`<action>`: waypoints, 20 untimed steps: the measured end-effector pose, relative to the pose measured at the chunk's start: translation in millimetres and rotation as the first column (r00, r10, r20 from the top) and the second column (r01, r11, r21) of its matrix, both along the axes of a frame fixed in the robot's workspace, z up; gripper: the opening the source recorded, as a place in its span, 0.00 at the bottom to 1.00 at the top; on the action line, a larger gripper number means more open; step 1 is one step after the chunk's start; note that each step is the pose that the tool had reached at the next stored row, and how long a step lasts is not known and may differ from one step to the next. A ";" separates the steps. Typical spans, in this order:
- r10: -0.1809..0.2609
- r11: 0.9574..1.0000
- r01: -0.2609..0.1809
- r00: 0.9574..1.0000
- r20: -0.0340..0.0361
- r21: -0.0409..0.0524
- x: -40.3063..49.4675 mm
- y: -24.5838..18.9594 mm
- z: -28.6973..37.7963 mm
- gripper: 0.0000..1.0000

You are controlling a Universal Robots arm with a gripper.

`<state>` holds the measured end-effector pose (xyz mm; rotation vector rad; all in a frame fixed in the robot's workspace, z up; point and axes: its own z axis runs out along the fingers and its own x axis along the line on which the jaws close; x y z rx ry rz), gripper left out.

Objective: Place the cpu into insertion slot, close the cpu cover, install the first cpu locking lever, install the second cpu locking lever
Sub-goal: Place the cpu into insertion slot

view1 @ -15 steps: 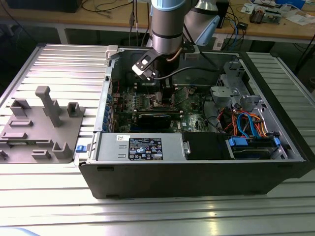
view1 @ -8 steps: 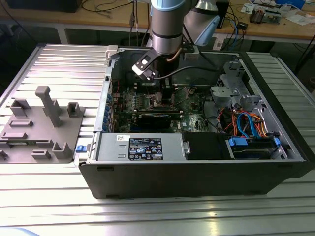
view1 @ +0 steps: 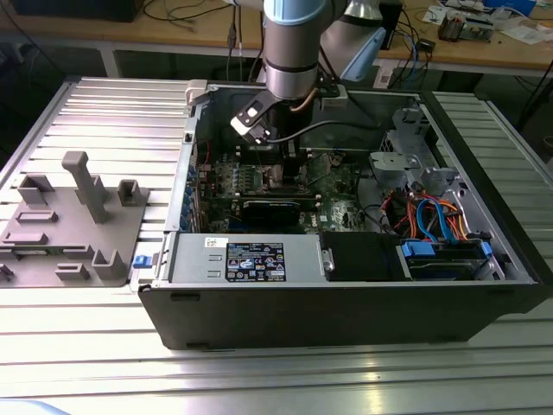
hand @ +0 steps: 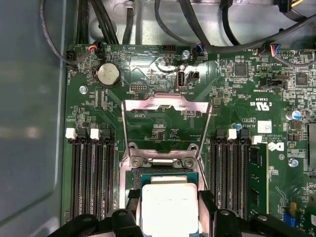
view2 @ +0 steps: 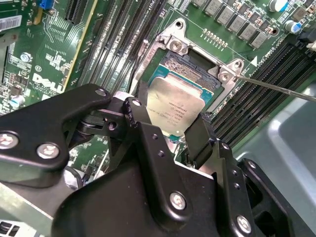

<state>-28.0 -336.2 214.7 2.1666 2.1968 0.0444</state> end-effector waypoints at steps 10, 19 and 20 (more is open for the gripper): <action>-0.007 1.000 0.007 1.000 0.000 0.000 -0.9 4.0 -7.2 0.55; -0.014 1.000 0.014 1.000 0.000 0.000 -2.3 5.0 -11.9 0.55; -0.016 1.000 0.016 1.000 0.000 0.000 -2.6 5.0 -12.4 0.55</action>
